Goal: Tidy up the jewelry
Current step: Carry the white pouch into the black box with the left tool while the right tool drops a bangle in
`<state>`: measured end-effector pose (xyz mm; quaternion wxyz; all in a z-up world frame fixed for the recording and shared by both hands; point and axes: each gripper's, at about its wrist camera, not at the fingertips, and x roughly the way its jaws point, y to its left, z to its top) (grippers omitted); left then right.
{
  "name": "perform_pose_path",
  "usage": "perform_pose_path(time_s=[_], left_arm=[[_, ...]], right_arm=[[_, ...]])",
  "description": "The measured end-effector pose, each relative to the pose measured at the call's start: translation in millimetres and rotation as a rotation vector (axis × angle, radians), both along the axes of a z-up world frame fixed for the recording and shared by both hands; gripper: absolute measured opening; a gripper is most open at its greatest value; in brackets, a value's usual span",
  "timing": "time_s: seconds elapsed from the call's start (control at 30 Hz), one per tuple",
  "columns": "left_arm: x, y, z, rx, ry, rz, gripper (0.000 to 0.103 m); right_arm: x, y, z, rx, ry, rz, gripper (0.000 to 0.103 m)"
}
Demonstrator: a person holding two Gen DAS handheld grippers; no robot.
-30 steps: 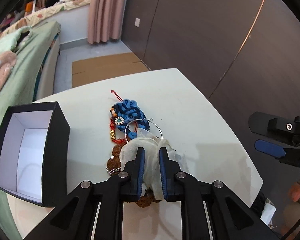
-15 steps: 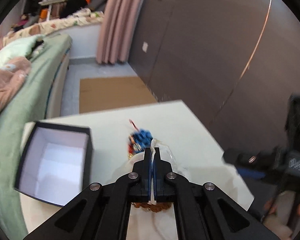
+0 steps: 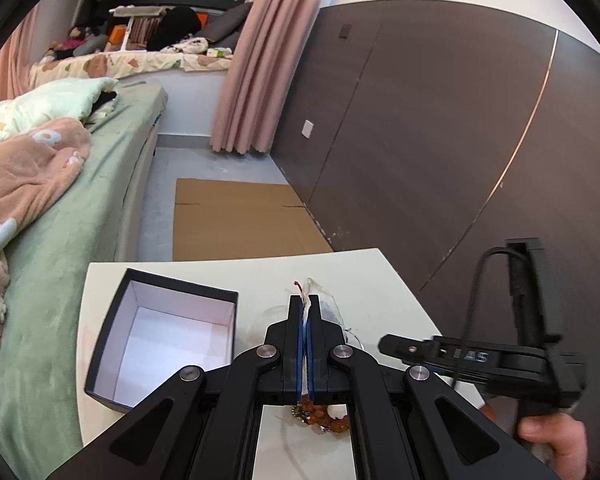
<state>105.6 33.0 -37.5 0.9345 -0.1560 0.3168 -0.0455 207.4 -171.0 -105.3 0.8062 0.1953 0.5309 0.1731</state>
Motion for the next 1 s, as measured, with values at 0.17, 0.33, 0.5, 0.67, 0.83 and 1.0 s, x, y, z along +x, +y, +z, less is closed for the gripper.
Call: perform_pose_path(time_s=[0.17, 0.33, 0.5, 0.67, 0.83, 1.0], left_arm=[[-2.1, 11.0, -1.2, -0.013, 0.011, 0.024, 0.0], [-8.5, 21.6, 1.0, -0.029, 0.018, 0.031, 0.0], [-11.3, 25.5, 1.3, -0.005, 0.024, 0.03, 0.0], [-17.5, 38.1, 4.1, -0.011, 0.011, 0.067, 0.0], [-28.2, 52.5, 16.9, -0.023, -0.044, 0.12, 0.0], [-28.4, 62.0, 16.4, -0.021, -0.037, 0.153, 0.0]], right_arm=[[9.5, 10.2, -11.4, -0.019, 0.007, -0.016, 0.044], [13.4, 21.5, -21.7, -0.077, 0.009, -0.02, 0.039], [12.4, 27.2, -25.8, -0.093, 0.013, -0.01, 0.013], [6.3, 27.7, -9.9, -0.097, -0.055, 0.02, 0.004], [-1.4, 29.1, 10.4, -0.043, -0.115, 0.056, 0.004], [-10.5, 27.7, 29.2, 0.038, -0.163, 0.082, 0.004]])
